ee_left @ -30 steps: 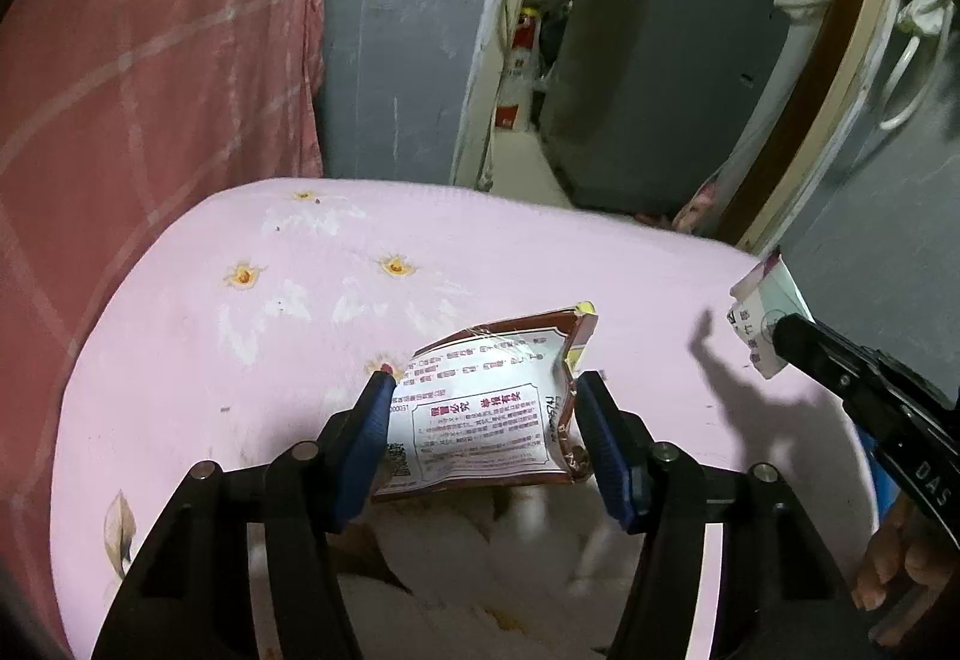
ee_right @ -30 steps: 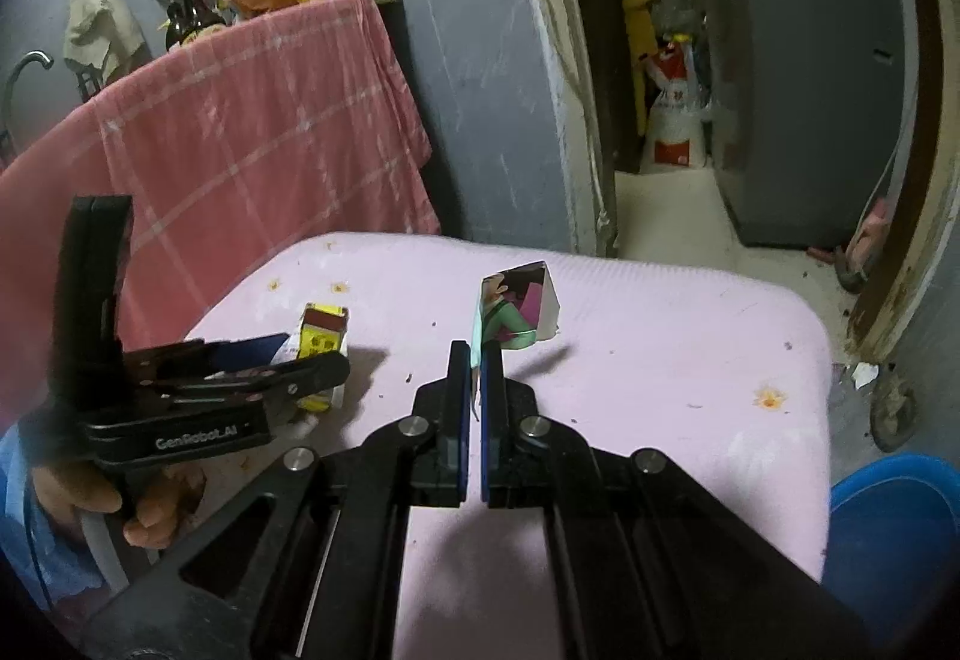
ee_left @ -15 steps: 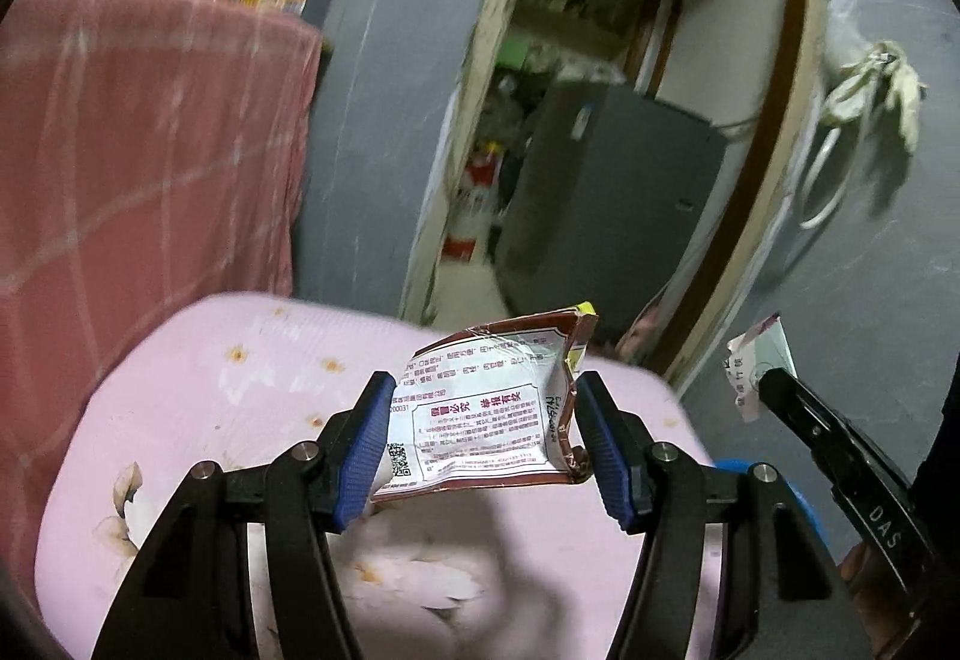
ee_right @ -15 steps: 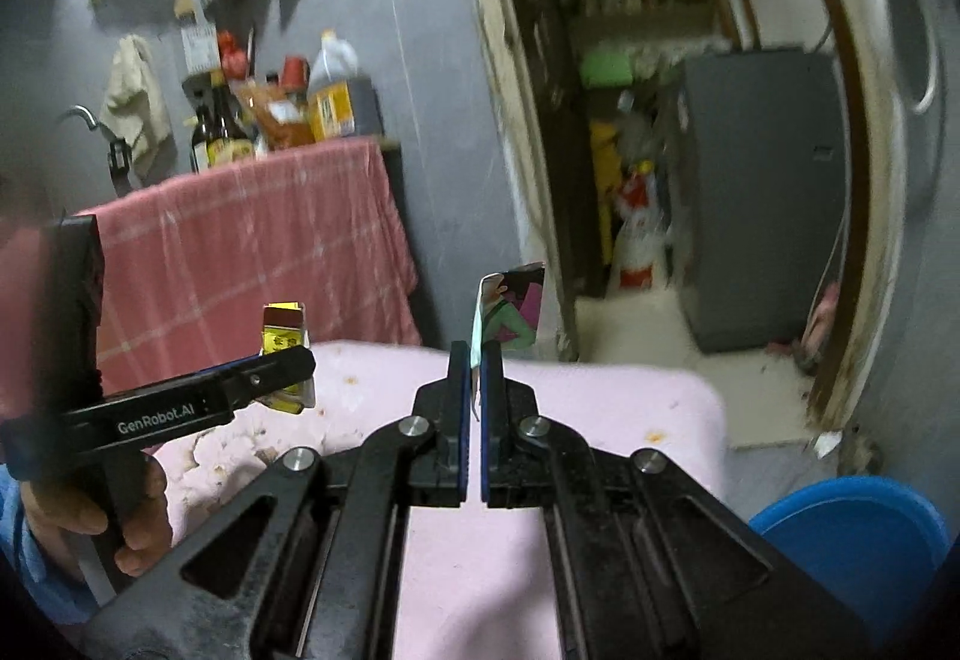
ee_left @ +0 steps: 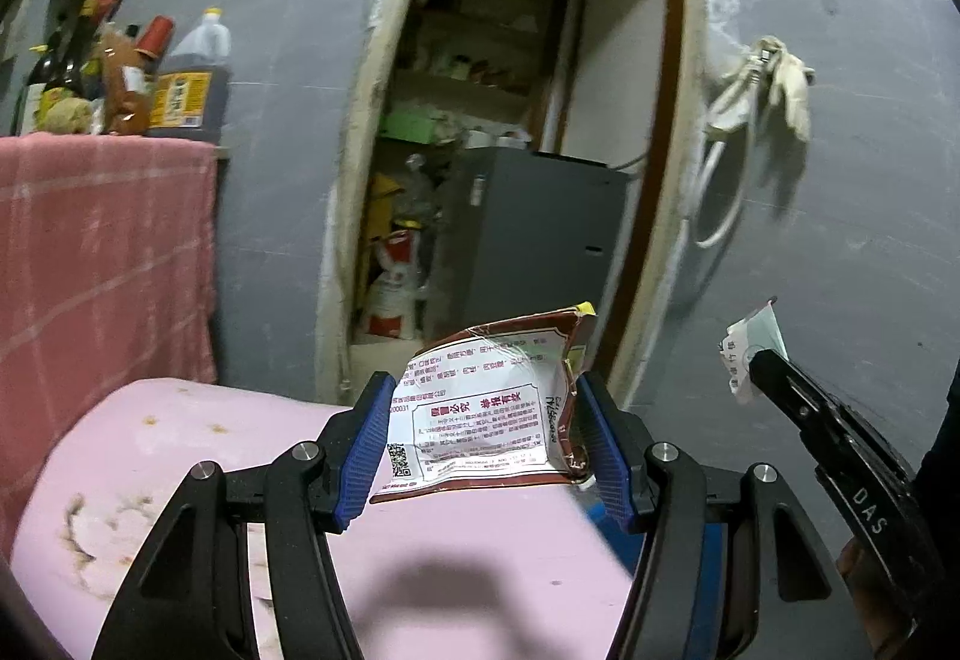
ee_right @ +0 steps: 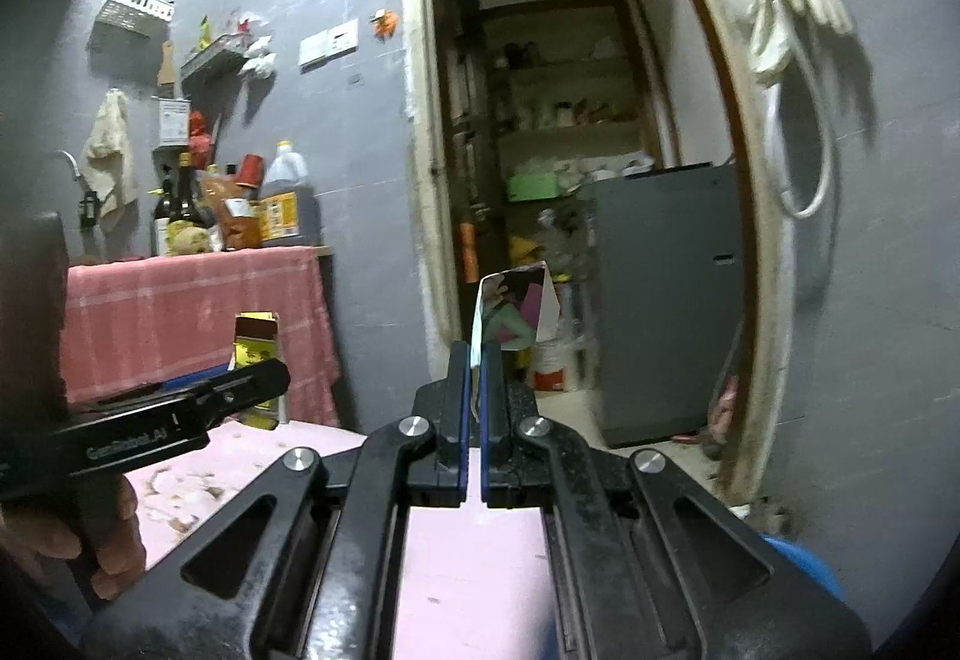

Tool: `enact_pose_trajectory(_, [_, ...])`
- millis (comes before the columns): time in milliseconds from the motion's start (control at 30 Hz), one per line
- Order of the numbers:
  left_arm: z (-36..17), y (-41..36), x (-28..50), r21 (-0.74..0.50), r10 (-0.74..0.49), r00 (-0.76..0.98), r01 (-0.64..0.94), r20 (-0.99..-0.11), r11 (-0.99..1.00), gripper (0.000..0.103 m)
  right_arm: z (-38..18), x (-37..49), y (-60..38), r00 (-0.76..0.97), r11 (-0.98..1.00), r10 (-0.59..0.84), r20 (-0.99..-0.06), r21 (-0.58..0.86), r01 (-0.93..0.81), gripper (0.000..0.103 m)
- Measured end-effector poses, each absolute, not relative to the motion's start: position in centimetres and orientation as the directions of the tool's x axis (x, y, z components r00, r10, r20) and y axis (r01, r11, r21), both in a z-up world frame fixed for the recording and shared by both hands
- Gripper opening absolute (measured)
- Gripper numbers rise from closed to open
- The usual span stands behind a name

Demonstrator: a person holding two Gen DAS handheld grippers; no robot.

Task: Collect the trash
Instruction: 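Carry the white packet and green card over the blue basin, then open both grippers to drop the packet and card into the basin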

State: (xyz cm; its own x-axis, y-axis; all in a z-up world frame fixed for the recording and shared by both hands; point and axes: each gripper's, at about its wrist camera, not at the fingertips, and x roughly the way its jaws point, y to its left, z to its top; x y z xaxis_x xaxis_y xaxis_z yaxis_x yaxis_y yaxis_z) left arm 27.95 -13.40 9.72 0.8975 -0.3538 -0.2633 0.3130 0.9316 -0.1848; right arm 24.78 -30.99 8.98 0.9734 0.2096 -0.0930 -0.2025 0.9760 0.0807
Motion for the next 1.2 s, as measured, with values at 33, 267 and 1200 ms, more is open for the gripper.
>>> enact_pose_trajectory(33, [9.6,-13.9,27.9,-0.188,-0.363,0.894,0.321,-0.263,0.928,0.055,8.9,24.5,-31.6,0.976,0.979,0.196,-0.096,0.079,-0.189,0.003])
enact_pose_trajectory(267, [8.7,-18.8,27.9,-0.196,-0.432,0.852,0.389,-0.296,0.9,0.055,7.6,23.4,-35.6,0.983,0.99,0.108,-0.148,0.101,-0.094,0.003])
enact_pose_trajectory(1200, [0.6,-29.6,32.4,-0.271,-0.507,0.632,0.437,-0.586,0.858,0.056,0.6,27.1,-44.8,0.862,0.938,0.126,-0.491,0.343,0.058,0.004])
